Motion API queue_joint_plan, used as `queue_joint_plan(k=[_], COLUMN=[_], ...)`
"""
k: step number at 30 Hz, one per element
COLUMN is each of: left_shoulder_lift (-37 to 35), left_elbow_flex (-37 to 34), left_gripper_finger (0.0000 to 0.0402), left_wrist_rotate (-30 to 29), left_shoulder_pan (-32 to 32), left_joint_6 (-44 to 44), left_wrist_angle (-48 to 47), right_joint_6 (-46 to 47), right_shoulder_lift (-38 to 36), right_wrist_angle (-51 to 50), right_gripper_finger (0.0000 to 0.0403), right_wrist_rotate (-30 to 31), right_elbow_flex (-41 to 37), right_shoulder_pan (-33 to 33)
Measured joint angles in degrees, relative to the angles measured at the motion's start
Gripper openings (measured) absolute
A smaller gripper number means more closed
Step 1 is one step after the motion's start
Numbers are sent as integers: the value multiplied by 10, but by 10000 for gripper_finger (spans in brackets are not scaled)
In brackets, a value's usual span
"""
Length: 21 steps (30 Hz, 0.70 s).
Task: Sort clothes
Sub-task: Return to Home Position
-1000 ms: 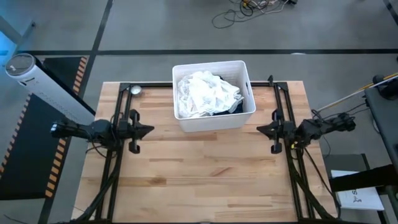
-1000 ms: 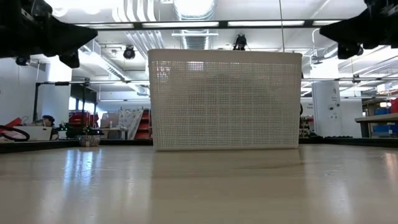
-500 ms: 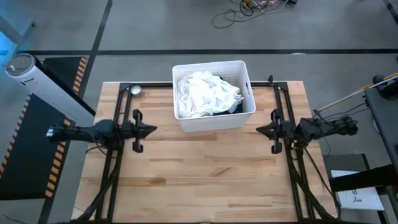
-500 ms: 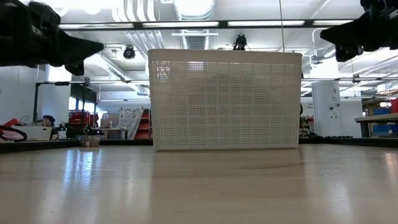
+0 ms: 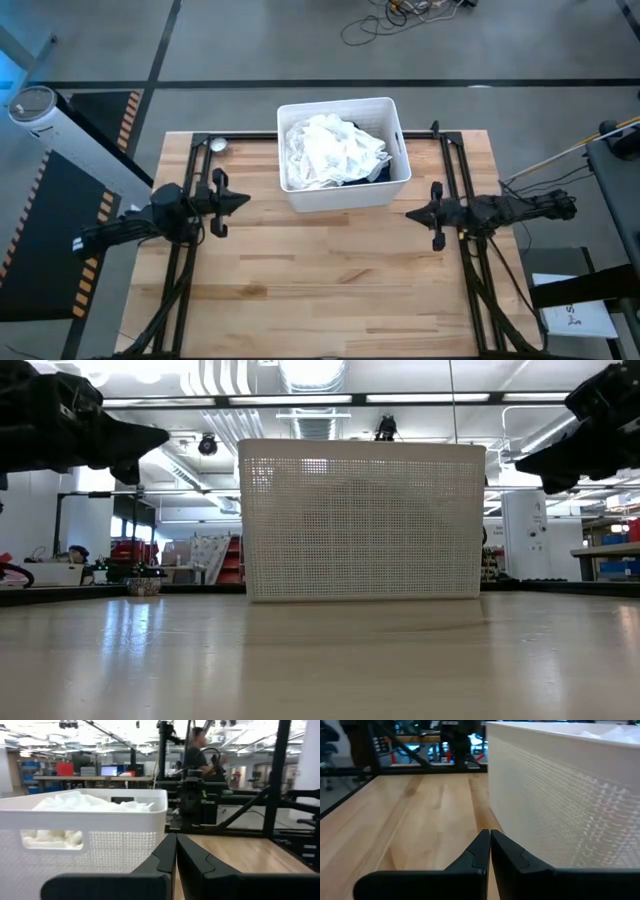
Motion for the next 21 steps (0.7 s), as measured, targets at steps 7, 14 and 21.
queue_joint_plan(k=[7,14,21], left_shoulder_lift=[18,23,38], left_elbow_flex=[0,0,0], left_gripper_finger=[0,0,0], left_wrist_rotate=[-114,-156,-202], left_shoulder_pan=[-52,-80,-80], left_joint_6=[26,10,30], left_wrist_angle=[-13,-69,-62], right_joint_6=[-31,-82,-58], right_shoulder_lift=[4,0,0], right_wrist_angle=[35,42,62], right_gripper_finger=[0,0,0], right_wrist_rotate=[21,59,27], right_elbow_flex=[-7,-9,-15], right_shoulder_pan=[0,0,0])
